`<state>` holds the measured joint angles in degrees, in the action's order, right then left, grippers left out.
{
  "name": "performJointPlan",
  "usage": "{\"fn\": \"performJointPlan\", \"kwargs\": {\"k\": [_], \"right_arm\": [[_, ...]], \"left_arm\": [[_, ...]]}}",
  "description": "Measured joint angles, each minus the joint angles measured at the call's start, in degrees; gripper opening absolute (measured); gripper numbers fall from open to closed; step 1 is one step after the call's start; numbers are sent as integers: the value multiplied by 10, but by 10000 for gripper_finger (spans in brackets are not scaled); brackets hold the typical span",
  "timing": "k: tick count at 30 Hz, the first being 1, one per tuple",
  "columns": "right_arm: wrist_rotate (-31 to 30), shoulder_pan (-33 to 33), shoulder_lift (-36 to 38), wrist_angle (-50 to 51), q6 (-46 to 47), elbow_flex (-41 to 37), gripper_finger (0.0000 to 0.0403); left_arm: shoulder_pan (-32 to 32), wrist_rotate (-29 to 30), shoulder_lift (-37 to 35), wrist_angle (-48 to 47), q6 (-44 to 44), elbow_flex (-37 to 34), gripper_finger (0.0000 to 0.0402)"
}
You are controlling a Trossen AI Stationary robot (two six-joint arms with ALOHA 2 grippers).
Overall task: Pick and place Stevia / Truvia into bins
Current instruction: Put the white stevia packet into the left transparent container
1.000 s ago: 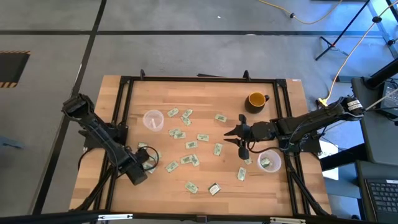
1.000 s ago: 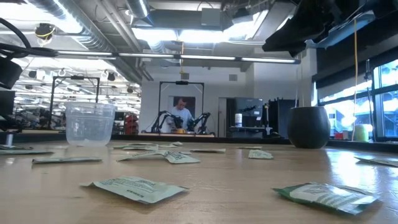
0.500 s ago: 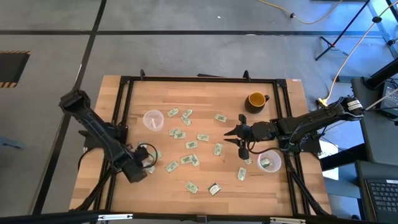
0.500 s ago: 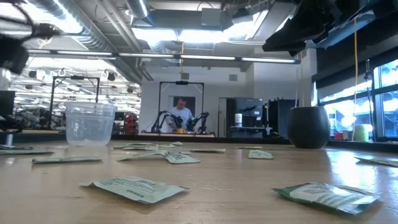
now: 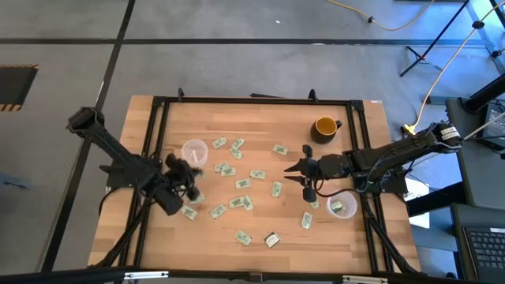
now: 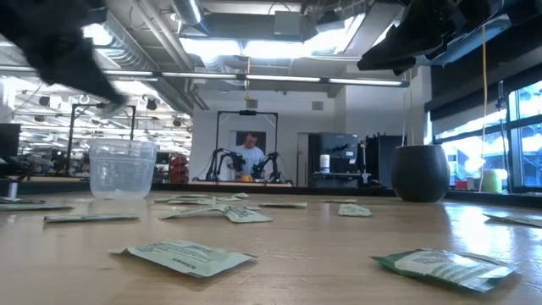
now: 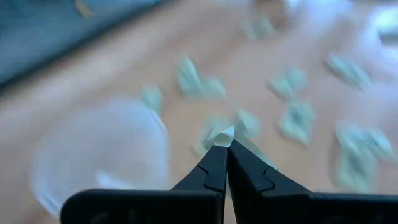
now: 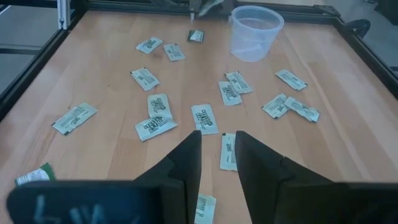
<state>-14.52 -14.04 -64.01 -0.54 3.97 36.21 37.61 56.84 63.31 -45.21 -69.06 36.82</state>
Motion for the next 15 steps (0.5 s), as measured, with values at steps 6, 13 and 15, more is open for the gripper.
{"fn": "performJointPlan", "kwargs": {"k": [6,13,15], "right_arm": [[0,0,0,0,0,0,101],[0,0,0,0,-3,0,101],[0,0,0,0,-2,0,101]], "left_arm": [[-82,5,-15,0,72,0,4],[-157,-27,-15,-17,118,0,4],[-173,-26,-15,-27,128,0,4]]}}
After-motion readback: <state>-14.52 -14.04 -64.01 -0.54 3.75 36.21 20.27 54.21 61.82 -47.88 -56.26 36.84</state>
